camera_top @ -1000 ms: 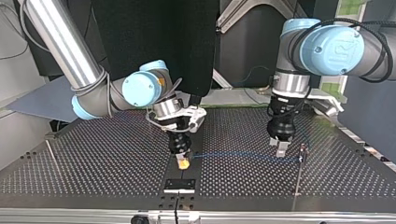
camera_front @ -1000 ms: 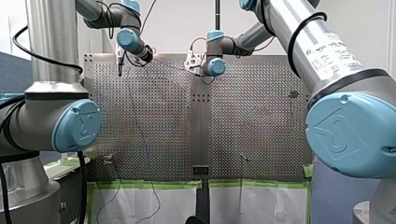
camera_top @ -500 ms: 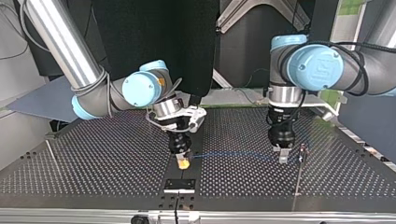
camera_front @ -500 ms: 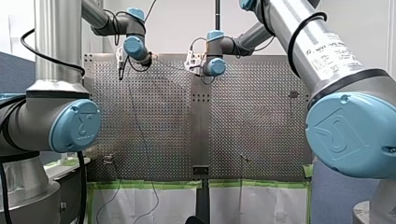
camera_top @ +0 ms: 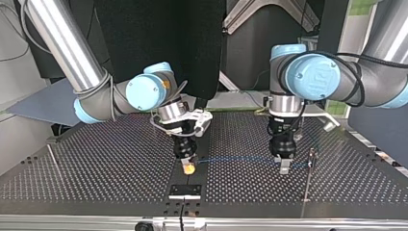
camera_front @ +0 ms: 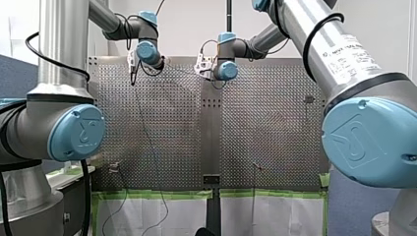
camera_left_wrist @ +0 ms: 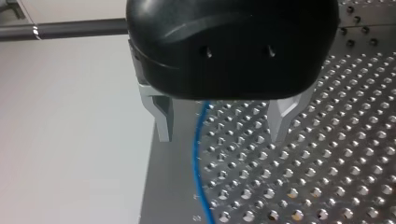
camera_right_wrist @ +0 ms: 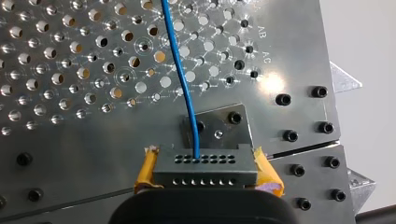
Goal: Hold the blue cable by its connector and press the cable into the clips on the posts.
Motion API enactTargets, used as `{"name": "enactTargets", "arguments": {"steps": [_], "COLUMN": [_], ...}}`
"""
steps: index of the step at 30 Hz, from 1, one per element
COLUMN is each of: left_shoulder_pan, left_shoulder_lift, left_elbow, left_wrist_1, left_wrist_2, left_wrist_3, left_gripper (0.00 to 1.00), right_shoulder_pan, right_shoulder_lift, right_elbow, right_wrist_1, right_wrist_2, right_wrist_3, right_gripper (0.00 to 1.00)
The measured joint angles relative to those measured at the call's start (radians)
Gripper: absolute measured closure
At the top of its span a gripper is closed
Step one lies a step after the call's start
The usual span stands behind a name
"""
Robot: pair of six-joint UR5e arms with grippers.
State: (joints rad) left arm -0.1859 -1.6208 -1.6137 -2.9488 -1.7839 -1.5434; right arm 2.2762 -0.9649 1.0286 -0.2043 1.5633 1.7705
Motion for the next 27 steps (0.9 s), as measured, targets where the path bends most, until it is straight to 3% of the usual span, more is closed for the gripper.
{"name": "enactTargets", "arguments": {"steps": [27], "left_shoulder_pan": [-0.009], "left_shoulder_lift": [-0.034], "left_elbow": [0.039], "left_wrist_1": [0.004], "left_wrist_2": [-0.04], "left_wrist_3": [0.016], "left_gripper": [0.0], "right_shoulder_pan": [0.0], "right_shoulder_lift": [0.001], "right_elbow": [0.0], "right_wrist_1": [0.0], "right_wrist_2": [0.0], "right_wrist_3": [-0.001], "right_gripper": [1.0]}}
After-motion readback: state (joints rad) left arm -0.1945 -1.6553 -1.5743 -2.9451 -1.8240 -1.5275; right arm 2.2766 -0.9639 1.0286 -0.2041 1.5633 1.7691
